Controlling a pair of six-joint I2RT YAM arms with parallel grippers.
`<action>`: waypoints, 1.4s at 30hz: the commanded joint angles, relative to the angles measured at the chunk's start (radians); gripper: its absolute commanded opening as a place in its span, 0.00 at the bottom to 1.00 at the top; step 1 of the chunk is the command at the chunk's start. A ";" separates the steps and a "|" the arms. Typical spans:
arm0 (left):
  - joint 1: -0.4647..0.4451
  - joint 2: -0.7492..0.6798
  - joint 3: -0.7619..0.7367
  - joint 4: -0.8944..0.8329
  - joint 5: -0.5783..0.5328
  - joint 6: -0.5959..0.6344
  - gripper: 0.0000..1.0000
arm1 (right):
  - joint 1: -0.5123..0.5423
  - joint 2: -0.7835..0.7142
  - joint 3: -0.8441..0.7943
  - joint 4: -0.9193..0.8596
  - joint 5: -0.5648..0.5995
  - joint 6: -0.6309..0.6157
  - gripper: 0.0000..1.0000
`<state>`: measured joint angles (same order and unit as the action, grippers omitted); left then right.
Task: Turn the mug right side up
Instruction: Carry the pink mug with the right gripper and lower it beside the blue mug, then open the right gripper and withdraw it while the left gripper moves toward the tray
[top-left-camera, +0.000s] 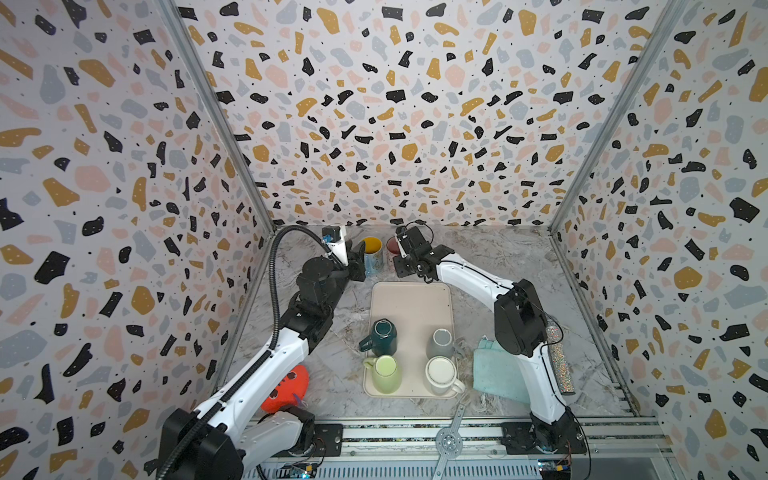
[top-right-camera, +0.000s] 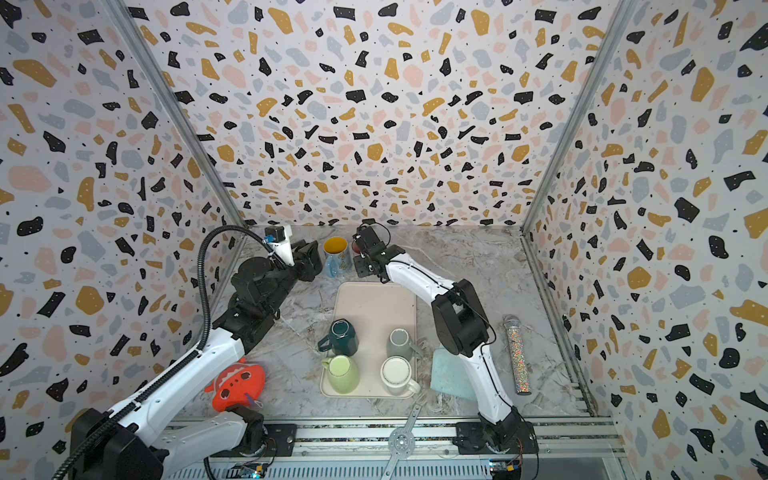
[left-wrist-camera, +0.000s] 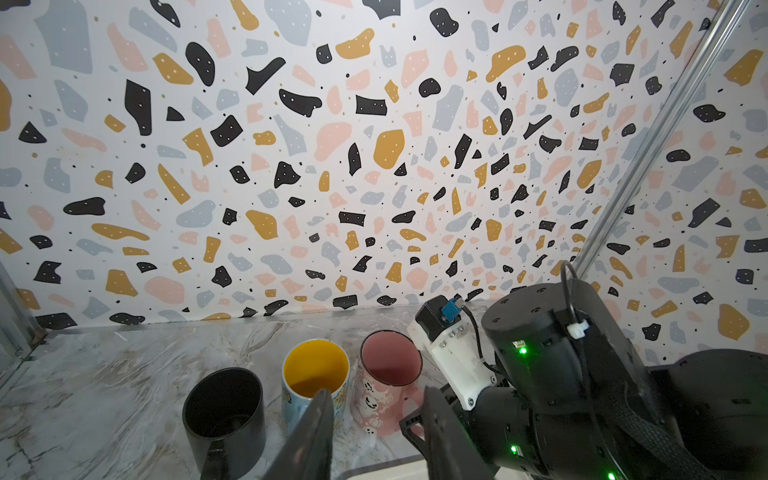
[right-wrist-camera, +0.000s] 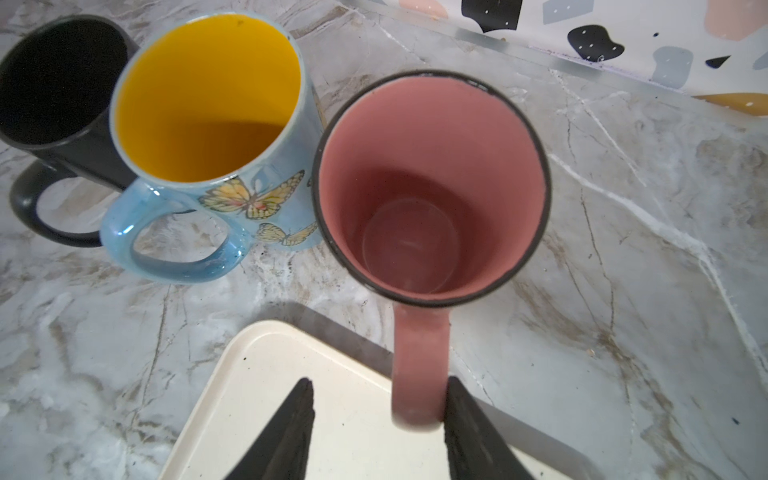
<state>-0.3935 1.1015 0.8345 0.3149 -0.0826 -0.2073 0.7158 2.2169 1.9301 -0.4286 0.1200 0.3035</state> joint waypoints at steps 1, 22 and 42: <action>0.007 -0.026 -0.009 0.041 0.017 -0.012 0.37 | 0.010 -0.077 -0.035 0.011 -0.028 0.033 0.52; 0.007 -0.096 0.090 -0.152 -0.048 0.011 0.50 | -0.059 -0.350 -0.327 0.086 0.093 0.028 0.71; 0.245 -0.004 0.140 -0.510 0.206 -0.562 0.59 | -0.168 -0.614 -0.678 0.213 0.061 0.044 0.74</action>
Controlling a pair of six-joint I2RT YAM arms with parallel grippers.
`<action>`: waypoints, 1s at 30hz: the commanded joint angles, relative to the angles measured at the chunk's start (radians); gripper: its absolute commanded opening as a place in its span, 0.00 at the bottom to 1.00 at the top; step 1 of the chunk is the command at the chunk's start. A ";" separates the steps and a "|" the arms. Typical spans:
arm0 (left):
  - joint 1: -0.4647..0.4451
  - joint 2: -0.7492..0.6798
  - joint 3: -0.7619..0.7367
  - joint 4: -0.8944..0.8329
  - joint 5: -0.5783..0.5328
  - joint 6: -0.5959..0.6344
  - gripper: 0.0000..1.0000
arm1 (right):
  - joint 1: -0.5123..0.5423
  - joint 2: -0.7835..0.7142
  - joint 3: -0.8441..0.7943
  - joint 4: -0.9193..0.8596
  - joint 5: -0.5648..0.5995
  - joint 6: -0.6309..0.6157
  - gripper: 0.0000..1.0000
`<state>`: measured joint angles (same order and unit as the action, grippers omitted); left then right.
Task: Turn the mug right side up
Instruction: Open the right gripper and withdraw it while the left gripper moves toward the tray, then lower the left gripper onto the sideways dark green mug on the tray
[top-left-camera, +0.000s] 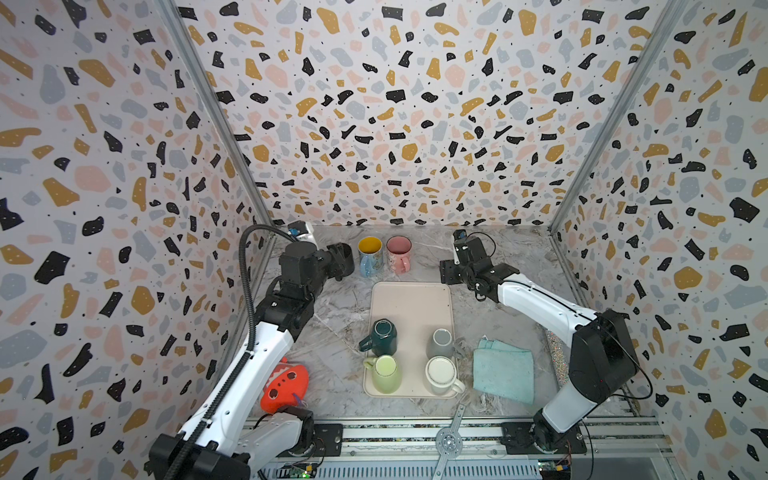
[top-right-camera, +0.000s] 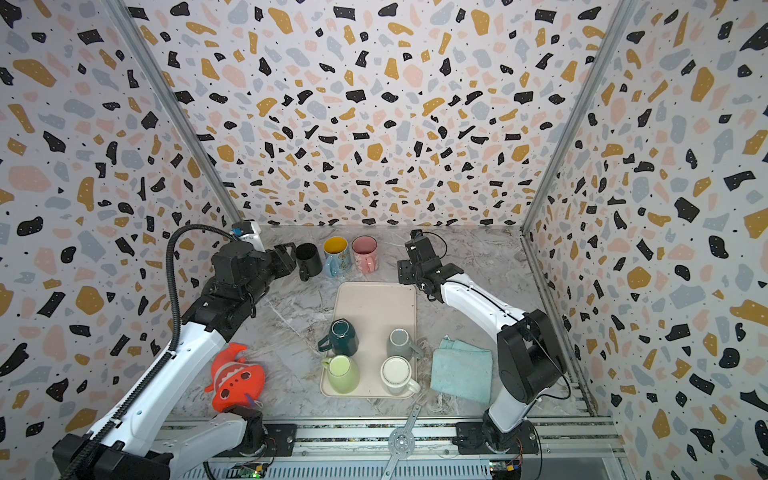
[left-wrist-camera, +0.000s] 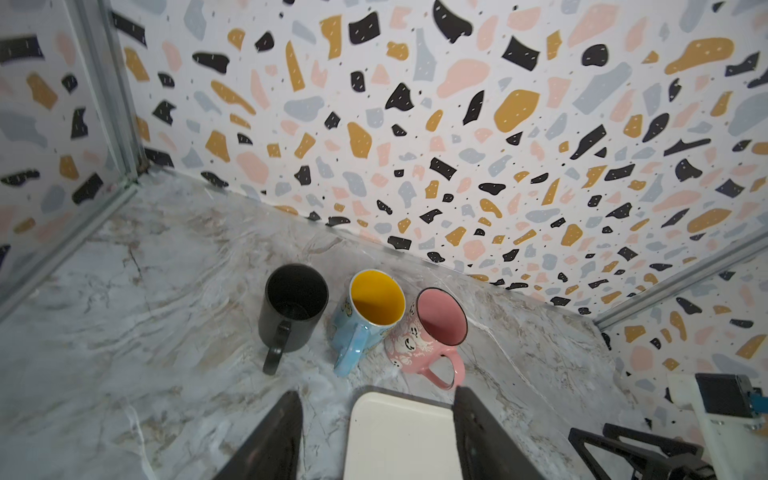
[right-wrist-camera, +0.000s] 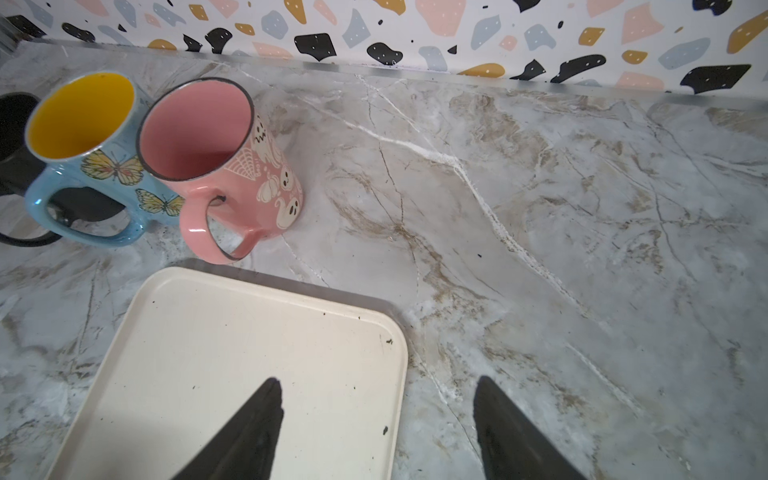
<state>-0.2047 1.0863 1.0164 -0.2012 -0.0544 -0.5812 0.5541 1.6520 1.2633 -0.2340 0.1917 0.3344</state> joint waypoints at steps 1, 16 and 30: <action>0.087 0.016 -0.062 0.018 0.236 -0.245 0.59 | -0.008 -0.053 -0.020 0.022 -0.012 0.016 0.74; 0.160 0.052 -0.234 -0.080 0.614 -0.823 0.59 | -0.026 -0.083 -0.074 0.058 -0.030 0.048 0.75; 0.161 -0.074 -0.295 -0.294 0.553 -0.925 0.57 | -0.028 -0.067 -0.079 0.071 -0.059 0.062 0.75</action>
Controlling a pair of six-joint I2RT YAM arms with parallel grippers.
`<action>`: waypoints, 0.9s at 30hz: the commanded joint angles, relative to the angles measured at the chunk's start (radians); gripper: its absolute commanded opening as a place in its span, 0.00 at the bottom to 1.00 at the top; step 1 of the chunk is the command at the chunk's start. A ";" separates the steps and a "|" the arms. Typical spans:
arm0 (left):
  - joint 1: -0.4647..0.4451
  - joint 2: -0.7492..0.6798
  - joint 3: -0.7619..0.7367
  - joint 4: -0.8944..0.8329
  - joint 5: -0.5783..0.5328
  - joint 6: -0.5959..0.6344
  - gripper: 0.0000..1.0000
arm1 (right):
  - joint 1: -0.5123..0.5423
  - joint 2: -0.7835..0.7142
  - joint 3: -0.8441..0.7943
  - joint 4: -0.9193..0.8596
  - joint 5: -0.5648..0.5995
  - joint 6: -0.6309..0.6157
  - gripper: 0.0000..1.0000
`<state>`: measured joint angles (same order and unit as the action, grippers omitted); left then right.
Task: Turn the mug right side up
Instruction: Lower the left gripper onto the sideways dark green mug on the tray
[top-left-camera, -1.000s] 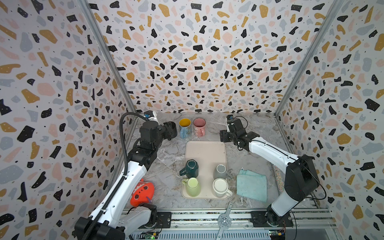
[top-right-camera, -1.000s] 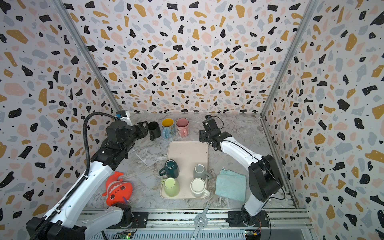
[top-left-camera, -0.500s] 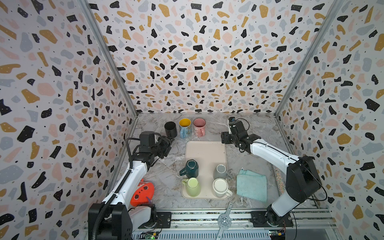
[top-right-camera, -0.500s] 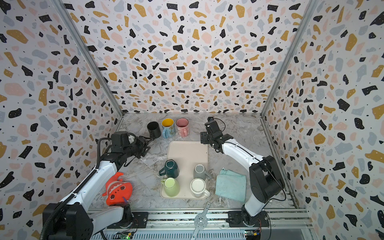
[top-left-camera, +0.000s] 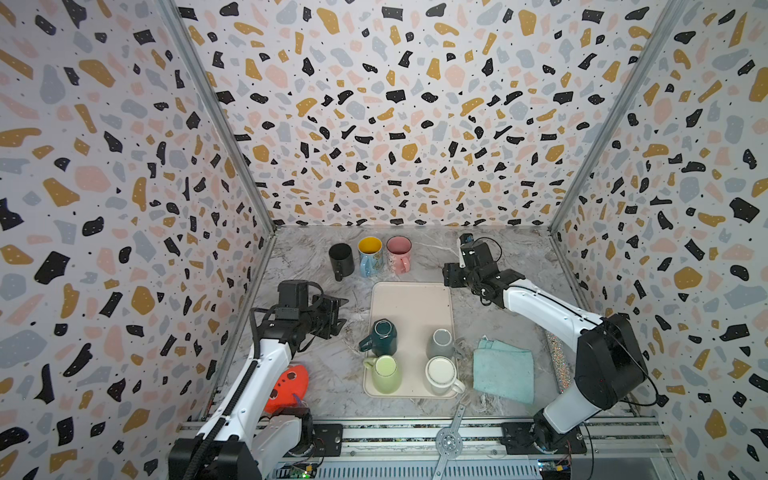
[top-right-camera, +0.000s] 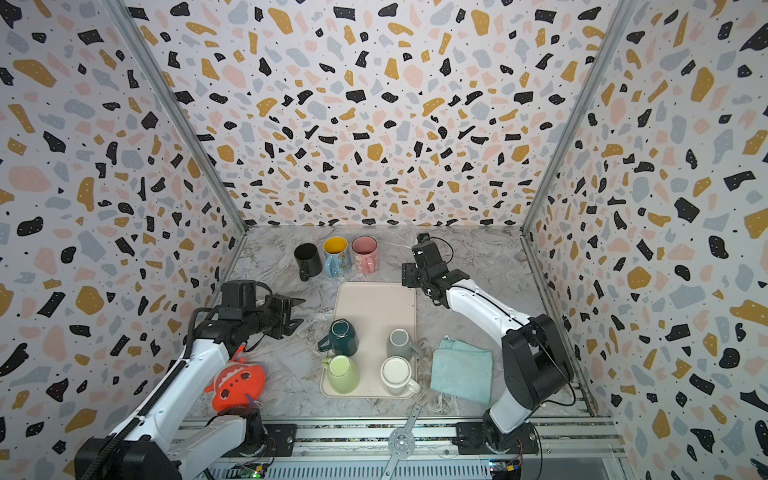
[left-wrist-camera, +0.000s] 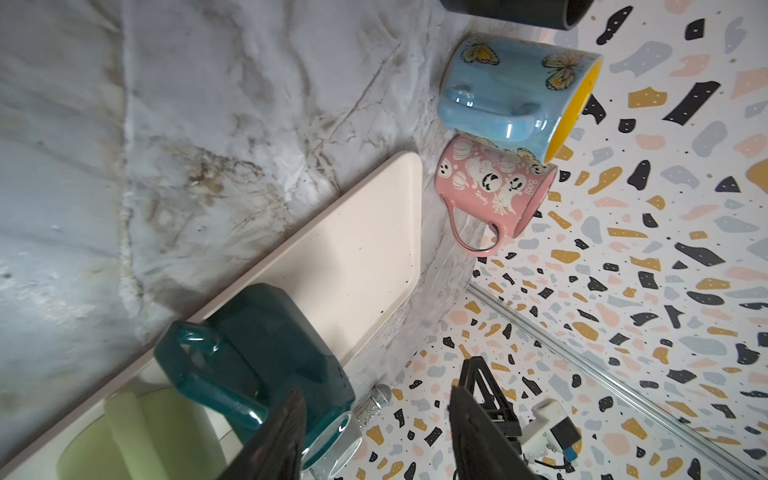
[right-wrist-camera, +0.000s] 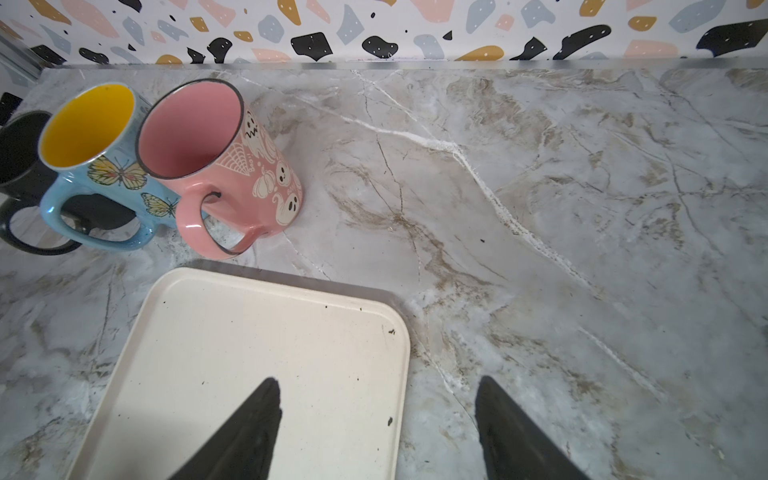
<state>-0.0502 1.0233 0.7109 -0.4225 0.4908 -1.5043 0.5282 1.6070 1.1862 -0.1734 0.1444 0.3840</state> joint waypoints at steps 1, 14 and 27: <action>0.006 -0.012 0.009 -0.086 0.012 -0.002 0.57 | -0.002 -0.021 -0.003 0.010 -0.012 0.012 0.75; -0.030 -0.020 -0.020 -0.150 -0.002 -0.043 0.57 | -0.003 -0.009 0.003 0.018 -0.033 0.011 0.76; -0.155 0.047 -0.058 -0.042 -0.005 -0.130 0.57 | -0.003 0.013 0.011 0.018 -0.047 0.014 0.76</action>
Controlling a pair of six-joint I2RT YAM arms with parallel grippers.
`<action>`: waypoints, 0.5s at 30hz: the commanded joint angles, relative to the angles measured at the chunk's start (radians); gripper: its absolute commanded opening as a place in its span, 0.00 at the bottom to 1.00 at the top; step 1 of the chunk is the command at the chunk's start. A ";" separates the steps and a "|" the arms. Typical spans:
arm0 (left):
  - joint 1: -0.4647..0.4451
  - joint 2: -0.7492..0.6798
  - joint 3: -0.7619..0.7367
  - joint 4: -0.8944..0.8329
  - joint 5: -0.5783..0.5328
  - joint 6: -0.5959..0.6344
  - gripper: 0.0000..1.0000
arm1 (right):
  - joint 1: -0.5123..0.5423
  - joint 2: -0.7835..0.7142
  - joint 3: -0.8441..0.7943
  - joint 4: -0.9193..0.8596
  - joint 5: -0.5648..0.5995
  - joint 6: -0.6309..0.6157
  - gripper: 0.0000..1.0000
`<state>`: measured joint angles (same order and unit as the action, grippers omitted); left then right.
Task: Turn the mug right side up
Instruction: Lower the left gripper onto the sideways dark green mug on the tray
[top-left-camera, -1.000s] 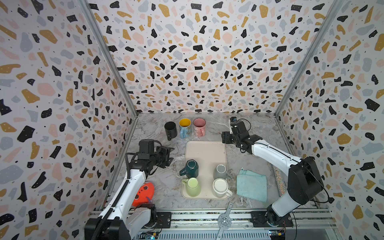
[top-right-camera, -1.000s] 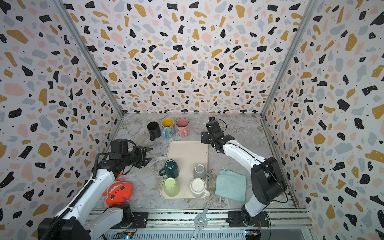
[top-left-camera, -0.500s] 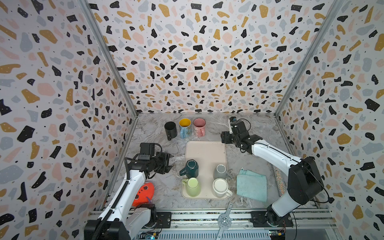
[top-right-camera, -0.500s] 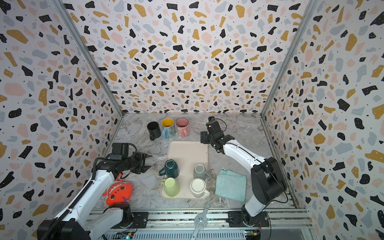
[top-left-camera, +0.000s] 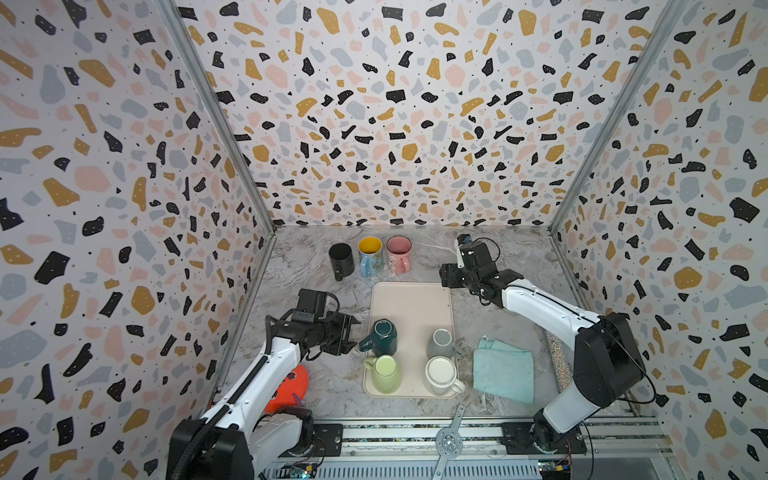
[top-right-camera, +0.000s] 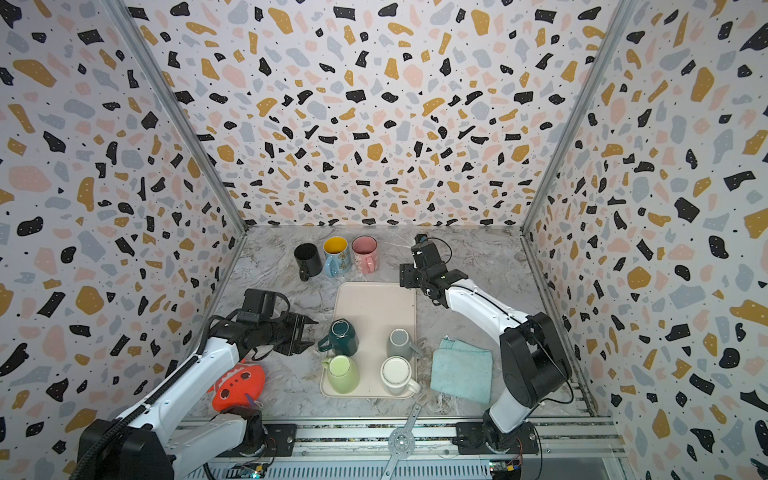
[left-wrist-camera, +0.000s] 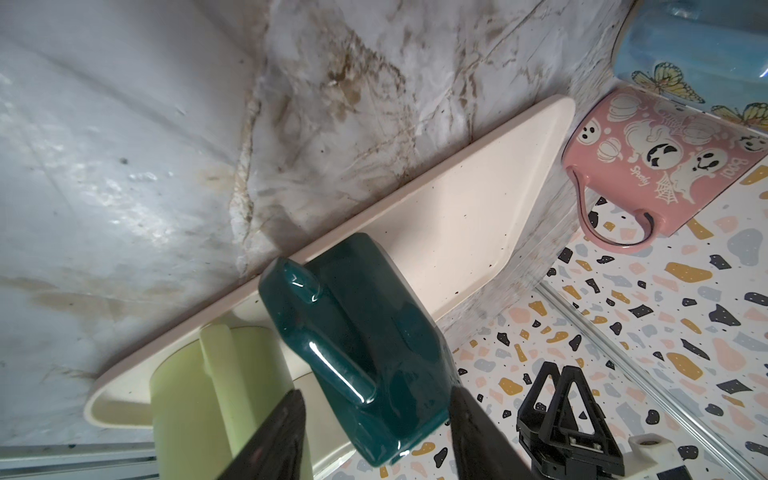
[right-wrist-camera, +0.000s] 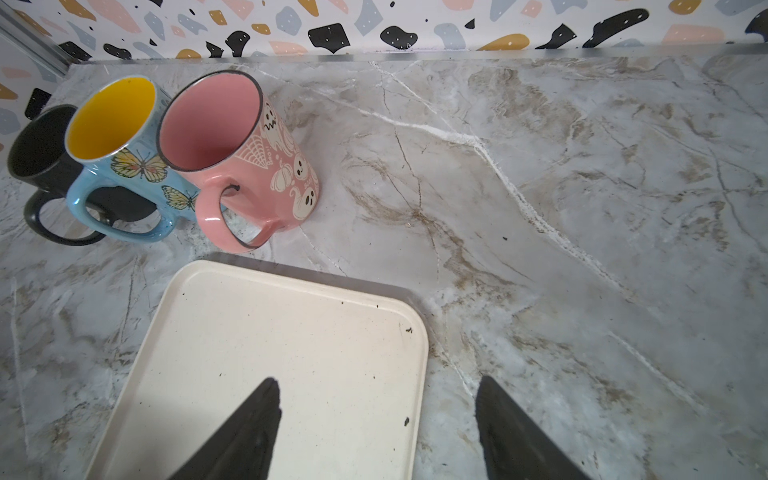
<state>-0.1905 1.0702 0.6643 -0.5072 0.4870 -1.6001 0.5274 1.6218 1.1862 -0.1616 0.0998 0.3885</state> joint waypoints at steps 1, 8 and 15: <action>-0.021 0.002 -0.016 0.055 -0.001 -0.043 0.56 | -0.003 0.000 0.012 0.008 -0.003 0.010 0.76; -0.059 0.013 -0.047 0.118 0.023 -0.101 0.56 | -0.004 0.009 0.009 0.004 -0.002 0.013 0.76; -0.066 0.026 -0.061 0.132 0.019 -0.105 0.56 | -0.005 0.014 0.004 0.010 -0.012 0.020 0.76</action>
<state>-0.2516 1.0859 0.6197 -0.4046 0.4896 -1.6886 0.5274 1.6356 1.1862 -0.1570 0.0963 0.3973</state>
